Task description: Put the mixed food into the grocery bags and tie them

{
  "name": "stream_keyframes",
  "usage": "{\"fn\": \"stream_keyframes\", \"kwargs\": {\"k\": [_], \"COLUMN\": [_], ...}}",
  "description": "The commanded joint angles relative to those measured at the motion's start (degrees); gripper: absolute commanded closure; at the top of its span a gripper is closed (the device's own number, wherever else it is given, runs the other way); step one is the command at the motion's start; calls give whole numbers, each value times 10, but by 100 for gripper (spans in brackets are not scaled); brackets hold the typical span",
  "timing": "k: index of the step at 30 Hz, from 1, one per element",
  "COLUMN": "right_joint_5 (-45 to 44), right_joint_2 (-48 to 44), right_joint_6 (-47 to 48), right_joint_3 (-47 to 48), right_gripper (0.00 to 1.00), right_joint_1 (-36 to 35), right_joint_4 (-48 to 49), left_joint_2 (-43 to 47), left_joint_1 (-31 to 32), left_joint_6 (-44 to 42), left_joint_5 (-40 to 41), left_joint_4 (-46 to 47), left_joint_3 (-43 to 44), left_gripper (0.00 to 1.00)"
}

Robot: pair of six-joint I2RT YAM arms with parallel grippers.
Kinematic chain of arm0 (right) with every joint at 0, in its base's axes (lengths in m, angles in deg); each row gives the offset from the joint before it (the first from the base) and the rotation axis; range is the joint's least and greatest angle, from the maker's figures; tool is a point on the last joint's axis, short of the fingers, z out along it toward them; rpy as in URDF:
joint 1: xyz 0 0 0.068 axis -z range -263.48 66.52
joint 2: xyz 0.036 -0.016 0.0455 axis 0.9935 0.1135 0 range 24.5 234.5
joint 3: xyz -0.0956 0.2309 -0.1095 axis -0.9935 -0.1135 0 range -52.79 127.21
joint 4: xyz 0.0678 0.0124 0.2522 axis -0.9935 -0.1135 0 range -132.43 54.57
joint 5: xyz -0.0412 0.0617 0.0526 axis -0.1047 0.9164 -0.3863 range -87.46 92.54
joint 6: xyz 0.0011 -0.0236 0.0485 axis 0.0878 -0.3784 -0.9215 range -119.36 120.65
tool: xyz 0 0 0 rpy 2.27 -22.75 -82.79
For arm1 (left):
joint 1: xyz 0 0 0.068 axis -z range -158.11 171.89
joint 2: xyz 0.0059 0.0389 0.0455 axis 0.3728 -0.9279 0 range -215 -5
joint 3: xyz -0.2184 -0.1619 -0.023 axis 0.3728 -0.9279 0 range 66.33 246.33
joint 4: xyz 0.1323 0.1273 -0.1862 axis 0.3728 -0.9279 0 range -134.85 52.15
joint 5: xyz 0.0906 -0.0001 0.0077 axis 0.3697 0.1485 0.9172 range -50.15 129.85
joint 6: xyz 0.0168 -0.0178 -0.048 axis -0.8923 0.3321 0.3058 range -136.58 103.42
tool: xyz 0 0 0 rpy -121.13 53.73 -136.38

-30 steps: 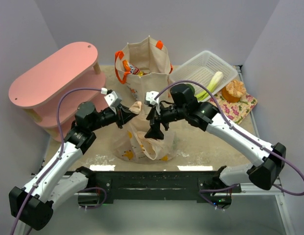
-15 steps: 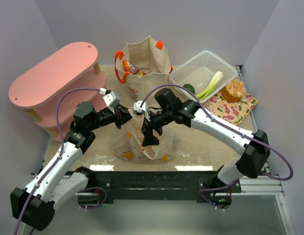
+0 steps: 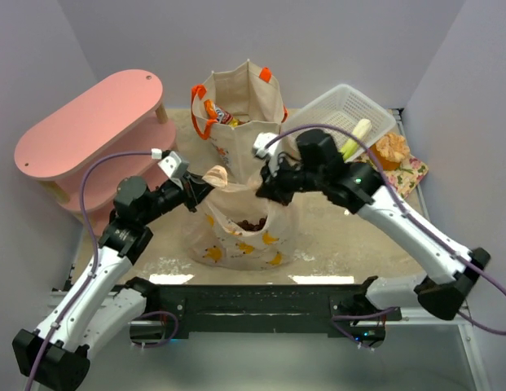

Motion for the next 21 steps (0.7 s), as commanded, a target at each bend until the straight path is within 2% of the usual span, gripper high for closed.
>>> {"fn": "stream_keyframes", "kwargs": {"k": [1, 3, 4, 7, 9, 13, 17, 21], "right_joint_5": [-195, -250, -305, -374, -387, -423, -452, -454], "right_joint_2": [-82, -99, -101, -99, -89, -54, -1, -2], "right_joint_6": [-83, -122, -131, -179, -204, -230, -239, -242], "right_joint_3": [83, 93, 97, 71, 45, -48, -87, -120], "right_gripper": [100, 100, 100, 100, 100, 100, 100, 100], "right_joint_1": [48, 65, 71, 110, 140, 166, 168, 169], "right_joint_4": [27, 28, 29, 36, 52, 80, 86, 106], "left_joint_2": [44, 59, 63, 67, 67, 79, 71, 56], "left_joint_1": [-6, -6, -6, -6, -6, -6, -5, -5], "left_joint_6": [34, 55, 63, 97, 130, 187, 206, 202], "left_joint_5": [88, 91, 92, 106, 122, 100, 62, 16], "left_joint_4": [14, 25, 36, 51, 57, 145, 192, 194], "left_joint_3": [29, 25, 19, -5, -22, -106, -140, -145], "left_gripper": [100, 100, 100, 100, 100, 100, 100, 100]}}
